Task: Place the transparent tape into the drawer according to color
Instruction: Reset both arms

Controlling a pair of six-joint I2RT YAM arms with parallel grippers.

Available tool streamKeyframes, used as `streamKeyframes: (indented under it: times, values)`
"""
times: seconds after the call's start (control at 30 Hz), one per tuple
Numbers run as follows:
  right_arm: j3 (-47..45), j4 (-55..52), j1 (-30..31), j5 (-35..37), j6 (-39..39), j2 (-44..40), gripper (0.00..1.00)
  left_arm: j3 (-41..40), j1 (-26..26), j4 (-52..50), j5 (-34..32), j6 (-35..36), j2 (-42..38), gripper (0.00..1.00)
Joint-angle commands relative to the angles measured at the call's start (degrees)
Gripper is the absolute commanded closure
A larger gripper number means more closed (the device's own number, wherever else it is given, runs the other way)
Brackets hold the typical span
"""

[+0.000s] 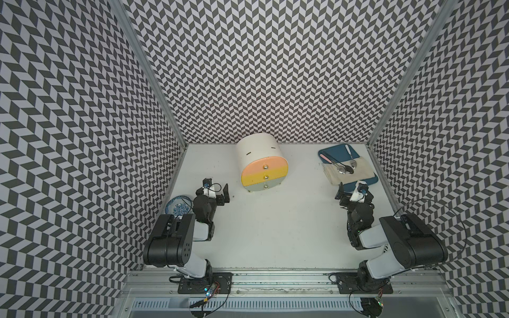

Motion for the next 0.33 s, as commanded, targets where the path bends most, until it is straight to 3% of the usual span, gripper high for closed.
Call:
streamKeyframes:
  times: [0.0, 0.3]
  values:
    - [0.14, 6.89, 0.53, 0.55, -0.97, 1.92, 0.00, 0.13, 0.45, 4.86, -0.89, 0.53, -0.09, 0.00]
    - [1.77, 3.41, 1.12, 2.07, -0.63, 1.68, 0.00, 0.80, -0.41, 3.69, -2.32, 1.25, 0.00, 0.00]
